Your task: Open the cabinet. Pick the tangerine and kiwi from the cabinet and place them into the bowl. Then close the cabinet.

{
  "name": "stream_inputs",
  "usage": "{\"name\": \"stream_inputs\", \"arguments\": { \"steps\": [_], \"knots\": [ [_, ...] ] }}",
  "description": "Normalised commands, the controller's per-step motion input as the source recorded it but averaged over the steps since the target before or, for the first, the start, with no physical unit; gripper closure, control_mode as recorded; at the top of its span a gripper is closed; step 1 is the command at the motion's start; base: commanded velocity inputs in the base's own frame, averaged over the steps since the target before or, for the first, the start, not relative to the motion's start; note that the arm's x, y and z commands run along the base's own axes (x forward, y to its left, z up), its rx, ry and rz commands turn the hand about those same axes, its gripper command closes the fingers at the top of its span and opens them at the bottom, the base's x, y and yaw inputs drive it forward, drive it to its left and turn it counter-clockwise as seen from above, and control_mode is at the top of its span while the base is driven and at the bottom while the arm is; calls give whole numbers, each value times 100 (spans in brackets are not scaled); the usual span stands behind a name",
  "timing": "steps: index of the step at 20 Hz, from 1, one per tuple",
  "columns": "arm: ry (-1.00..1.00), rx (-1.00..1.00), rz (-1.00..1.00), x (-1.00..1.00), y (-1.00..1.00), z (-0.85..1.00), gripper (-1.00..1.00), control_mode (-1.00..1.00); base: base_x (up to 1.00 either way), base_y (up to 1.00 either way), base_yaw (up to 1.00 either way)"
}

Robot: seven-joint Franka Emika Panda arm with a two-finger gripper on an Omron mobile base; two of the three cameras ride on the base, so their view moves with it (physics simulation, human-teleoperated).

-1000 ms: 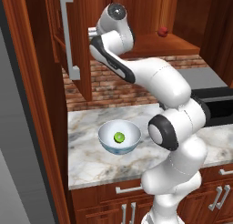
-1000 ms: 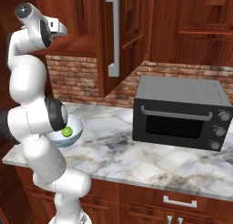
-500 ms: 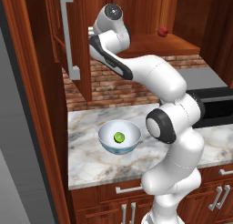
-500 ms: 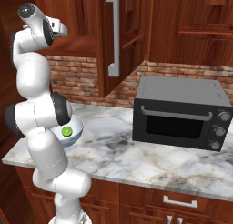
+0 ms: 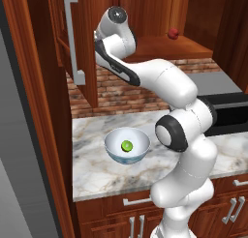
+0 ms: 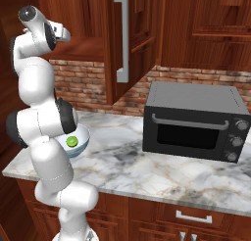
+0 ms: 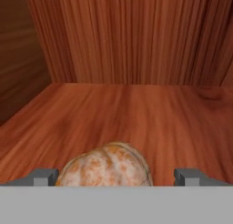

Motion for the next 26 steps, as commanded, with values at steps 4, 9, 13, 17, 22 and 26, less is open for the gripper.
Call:
{"name": "stream_inputs", "arguments": {
  "steps": [4,9,13,17,22,26],
  "knots": [
    [0,0,0,0,2,-8,100,-100,0,0,0],
    [0,0,0,0,0,0,100,-100,0,0,0],
    [0,0,0,-31,-1,0,100,-100,0,0,0],
    [0,1,0,-92,-14,-8,100,-100,0,0,0],
    [-3,6,-1,-100,-35,-15,100,-100,0,0,0],
    [0,11,-4,-100,-58,-33,100,-100,0,0,0]
  ]
}}
